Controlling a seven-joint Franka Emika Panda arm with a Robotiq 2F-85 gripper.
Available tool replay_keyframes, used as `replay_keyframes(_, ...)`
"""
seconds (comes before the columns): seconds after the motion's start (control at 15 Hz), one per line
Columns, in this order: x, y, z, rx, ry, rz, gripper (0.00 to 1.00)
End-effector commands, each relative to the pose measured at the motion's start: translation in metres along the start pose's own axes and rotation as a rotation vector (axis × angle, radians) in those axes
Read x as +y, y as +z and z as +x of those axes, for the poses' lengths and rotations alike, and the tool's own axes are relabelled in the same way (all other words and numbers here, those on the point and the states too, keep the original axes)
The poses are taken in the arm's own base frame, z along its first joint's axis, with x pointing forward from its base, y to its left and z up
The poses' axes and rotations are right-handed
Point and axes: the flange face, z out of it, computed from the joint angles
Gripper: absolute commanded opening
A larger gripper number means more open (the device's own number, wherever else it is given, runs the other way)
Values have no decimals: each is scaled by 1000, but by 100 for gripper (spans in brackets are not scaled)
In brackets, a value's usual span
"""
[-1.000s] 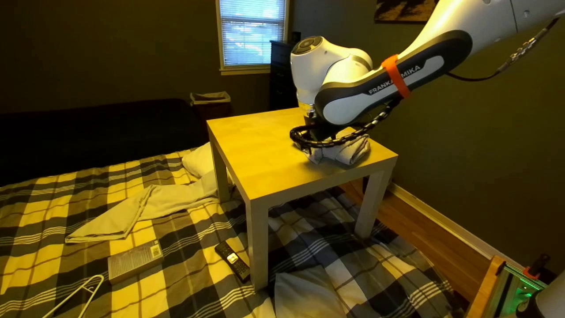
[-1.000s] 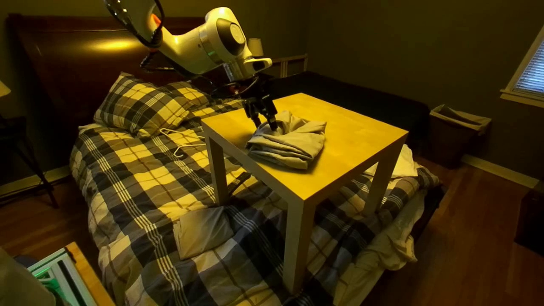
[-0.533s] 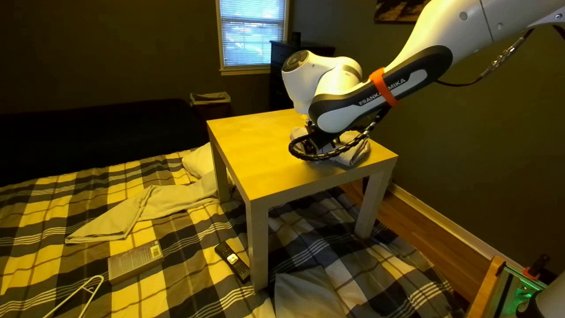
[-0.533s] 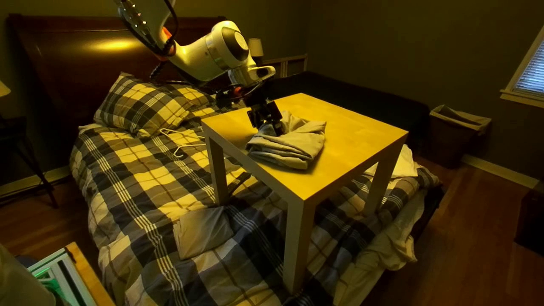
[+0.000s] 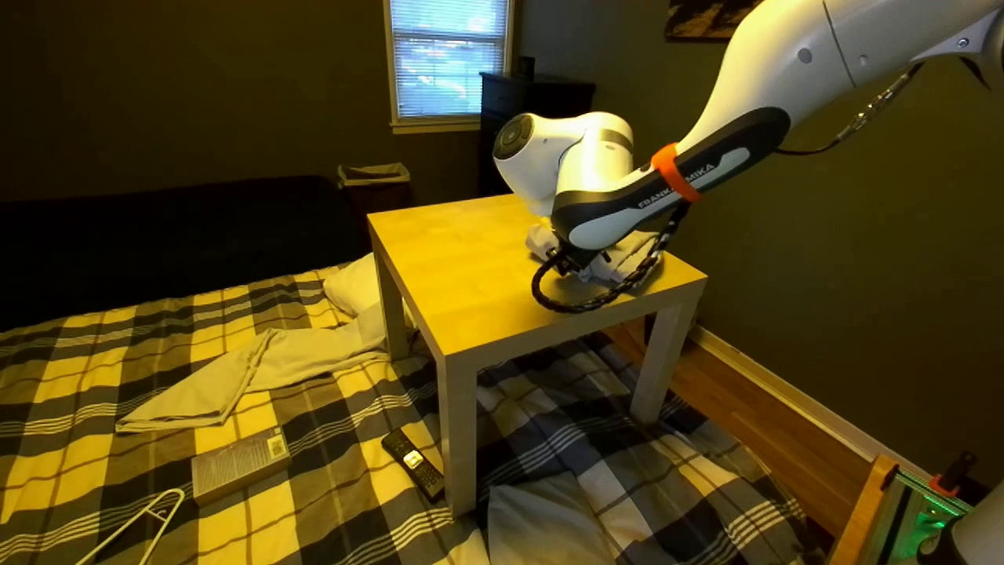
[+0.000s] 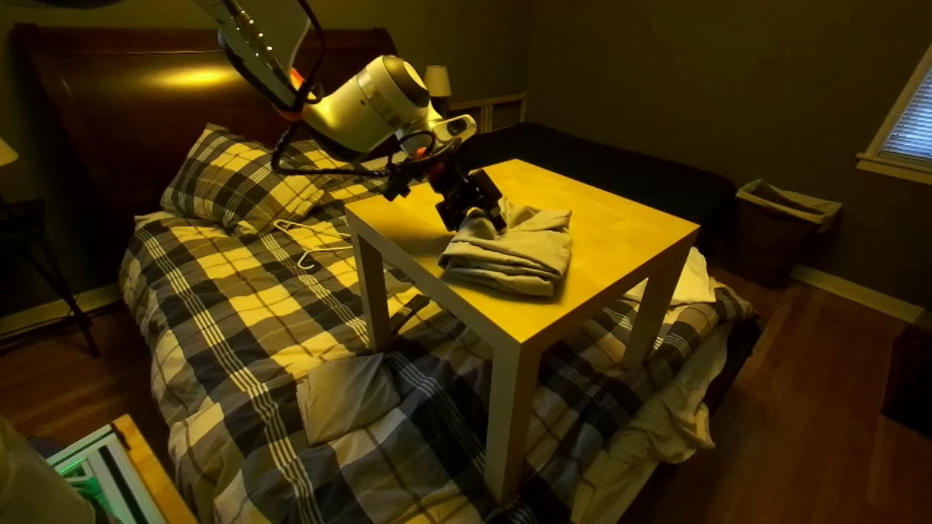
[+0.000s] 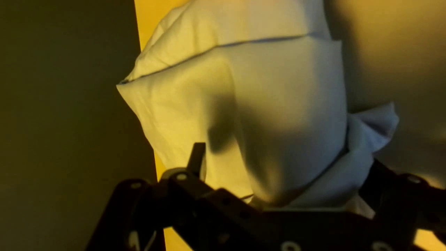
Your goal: Take the cloth off of the table
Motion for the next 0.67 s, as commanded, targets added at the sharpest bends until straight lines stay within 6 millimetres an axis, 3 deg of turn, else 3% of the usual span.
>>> replay_keyframes(0.0,-2,23,9,28,-122,2,79)
replay_keyframes(0.27,-4,36,15,30,-251,70,49)
replay_keyframes(0.6,-4,22,15,30,-373,171,11)
